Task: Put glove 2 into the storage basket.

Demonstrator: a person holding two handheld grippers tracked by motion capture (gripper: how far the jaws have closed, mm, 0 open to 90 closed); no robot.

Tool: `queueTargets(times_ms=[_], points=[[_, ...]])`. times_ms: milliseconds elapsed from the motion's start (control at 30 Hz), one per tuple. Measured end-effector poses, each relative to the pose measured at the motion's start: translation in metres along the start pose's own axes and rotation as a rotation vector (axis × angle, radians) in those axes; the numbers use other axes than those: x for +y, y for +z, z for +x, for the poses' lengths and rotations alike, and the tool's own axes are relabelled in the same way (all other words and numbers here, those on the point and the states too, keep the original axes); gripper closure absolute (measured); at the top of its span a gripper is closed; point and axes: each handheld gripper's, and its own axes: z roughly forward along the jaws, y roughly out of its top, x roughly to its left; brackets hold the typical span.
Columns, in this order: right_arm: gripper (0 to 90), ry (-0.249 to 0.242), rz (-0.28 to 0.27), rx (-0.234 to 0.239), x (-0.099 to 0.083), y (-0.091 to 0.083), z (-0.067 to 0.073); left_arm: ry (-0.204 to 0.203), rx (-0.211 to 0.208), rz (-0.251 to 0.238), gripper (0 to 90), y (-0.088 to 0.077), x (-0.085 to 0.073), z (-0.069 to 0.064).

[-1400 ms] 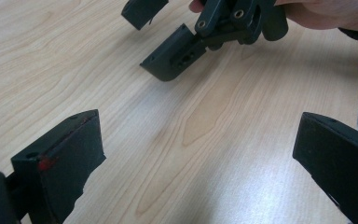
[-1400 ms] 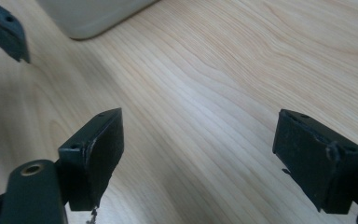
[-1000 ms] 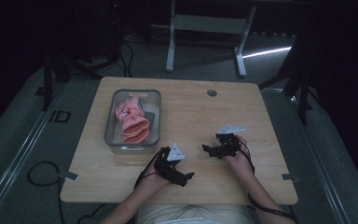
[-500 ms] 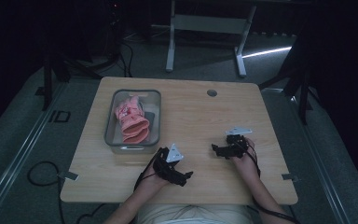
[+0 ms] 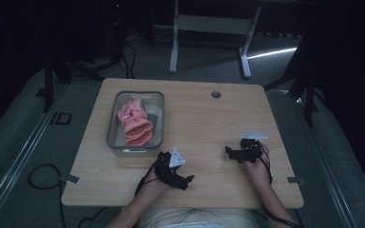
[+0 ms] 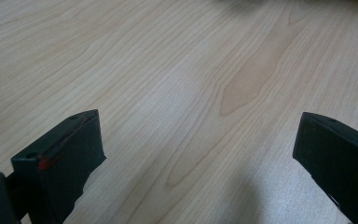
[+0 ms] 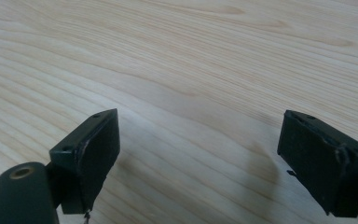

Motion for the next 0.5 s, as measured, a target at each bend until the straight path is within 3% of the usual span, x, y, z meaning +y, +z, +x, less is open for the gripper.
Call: queueTargets(times_ms=[500], points=[[12.7, 0.056, -0.008, -0.048, -0.016, -0.016, -0.019, 0.015, 0.042, 0.006, 1.4, -0.002, -0.006, 0.001]])
